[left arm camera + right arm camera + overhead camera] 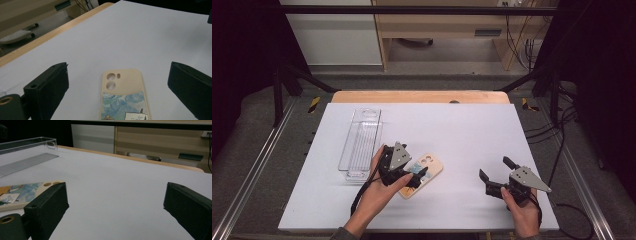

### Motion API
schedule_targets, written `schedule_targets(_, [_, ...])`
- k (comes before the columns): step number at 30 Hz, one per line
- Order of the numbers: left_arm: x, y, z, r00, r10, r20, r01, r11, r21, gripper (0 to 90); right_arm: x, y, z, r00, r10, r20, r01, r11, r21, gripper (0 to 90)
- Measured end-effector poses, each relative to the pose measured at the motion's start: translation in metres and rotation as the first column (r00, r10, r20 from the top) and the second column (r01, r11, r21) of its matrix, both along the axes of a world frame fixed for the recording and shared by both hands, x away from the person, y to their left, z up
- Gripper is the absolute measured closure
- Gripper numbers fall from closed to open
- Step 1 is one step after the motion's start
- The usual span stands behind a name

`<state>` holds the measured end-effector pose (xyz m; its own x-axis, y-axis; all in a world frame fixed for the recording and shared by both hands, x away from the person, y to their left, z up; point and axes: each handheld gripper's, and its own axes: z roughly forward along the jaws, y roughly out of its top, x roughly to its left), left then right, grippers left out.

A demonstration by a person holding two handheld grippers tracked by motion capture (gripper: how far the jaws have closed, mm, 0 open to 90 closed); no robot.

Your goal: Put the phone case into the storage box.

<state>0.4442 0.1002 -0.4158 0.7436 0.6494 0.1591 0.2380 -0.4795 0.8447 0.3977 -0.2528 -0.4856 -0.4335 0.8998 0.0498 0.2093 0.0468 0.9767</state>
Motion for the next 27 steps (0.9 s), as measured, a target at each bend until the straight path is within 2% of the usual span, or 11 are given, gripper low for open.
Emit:
schedule_targets(3, [0.003, 0.001, 0.001, 0.9994, -0.001, -0.034, 0.001, 1.0000, 0.001, 3.2, 0.000, -0.001, 0.000, 1.0000, 0.000, 0.002, 0.000, 1.000, 0.000, 5.3])
schedule_targets(8, [0.006, 0.001, 0.002, 0.9988, -0.001, -0.049, 0.002, 0.9999, 0.012, 3.3, 0.000, 0.000, 0.000, 1.0000, 0.003, 0.003, -0.003, 1.000, 0.001, 5.3])
schedule_targets(14, [0.008, -0.003, -0.002, 0.9957, -0.022, -0.090, 0.025, 0.9990, 0.037, 3.3, 0.000, 0.001, 0.000, 1.0000, 0.006, 0.003, -0.006, 1.000, -0.003, 5.3])
schedule_targets(15, [0.009, -0.004, -0.004, 0.9946, -0.027, -0.100, 0.033, 0.9977, 0.059, 3.2, 0.000, 0.001, 0.000, 1.0000, 0.007, 0.002, -0.007, 1.000, -0.003, 5.3])
schedule_targets(17, [0.010, -0.005, -0.004, 0.9940, -0.029, -0.105, 0.037, 0.9969, 0.070, 3.2, 0.000, 0.001, 0.000, 1.0000, 0.007, 0.001, -0.007, 1.000, -0.002, 5.3])
schedule_targets(27, [0.017, -0.007, -0.007, 0.9877, -0.026, -0.154, 0.040, 0.9954, 0.088, 3.3, 0.000, -0.001, 0.000, 1.0000, 0.005, 0.003, -0.005, 1.000, 0.002, 5.2])
